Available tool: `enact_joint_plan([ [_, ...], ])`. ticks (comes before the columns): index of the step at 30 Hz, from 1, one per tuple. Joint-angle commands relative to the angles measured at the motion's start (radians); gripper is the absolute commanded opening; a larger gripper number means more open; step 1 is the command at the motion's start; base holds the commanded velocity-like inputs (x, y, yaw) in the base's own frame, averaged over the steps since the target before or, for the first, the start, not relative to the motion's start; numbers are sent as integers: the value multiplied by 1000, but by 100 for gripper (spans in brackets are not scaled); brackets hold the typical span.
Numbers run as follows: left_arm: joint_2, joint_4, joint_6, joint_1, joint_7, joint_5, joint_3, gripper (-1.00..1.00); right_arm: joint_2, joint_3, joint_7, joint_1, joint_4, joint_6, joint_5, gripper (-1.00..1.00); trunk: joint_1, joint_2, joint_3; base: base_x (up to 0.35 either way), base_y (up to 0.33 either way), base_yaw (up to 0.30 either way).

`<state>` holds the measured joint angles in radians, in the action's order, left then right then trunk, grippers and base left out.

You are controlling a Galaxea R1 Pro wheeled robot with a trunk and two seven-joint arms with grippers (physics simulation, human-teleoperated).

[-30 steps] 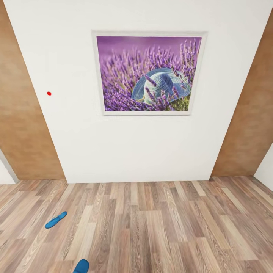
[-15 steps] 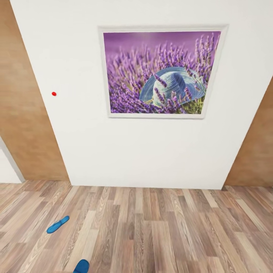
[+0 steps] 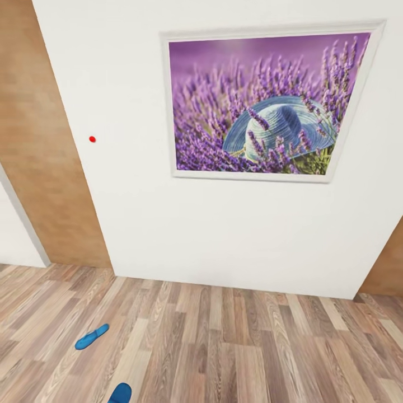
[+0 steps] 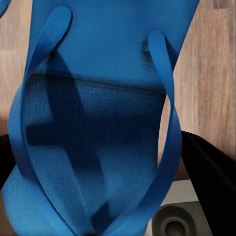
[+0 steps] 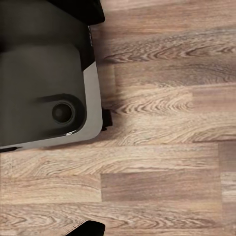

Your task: In the bedroom, move the book from the bed onto either nightstand, and place the two sandals side by side next to the bed.

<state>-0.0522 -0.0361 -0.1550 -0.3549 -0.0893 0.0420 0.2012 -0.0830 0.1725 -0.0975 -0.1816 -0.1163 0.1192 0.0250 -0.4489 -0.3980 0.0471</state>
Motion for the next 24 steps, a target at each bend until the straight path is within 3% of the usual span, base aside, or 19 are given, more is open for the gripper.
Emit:
enact_joint_plan([
  [1, 0, 1, -3, -1, -4, 2, 9, -100, 0, 7, -7, -1, 1, 4, 3, 100, -1, -2, 2, 302, -89, 19],
  [9, 0, 1, -3, -1, -4, 2, 9, -100, 0, 7, -7, -1, 1, 4, 3, 100, -1, -2, 2, 301, -97, 94],
  [24, 0, 1, -3, -1, -4, 2, 10, -100, 0, 7, -7, -1, 1, 4, 3, 100, -1, -2, 2, 271, -78, 273],
])
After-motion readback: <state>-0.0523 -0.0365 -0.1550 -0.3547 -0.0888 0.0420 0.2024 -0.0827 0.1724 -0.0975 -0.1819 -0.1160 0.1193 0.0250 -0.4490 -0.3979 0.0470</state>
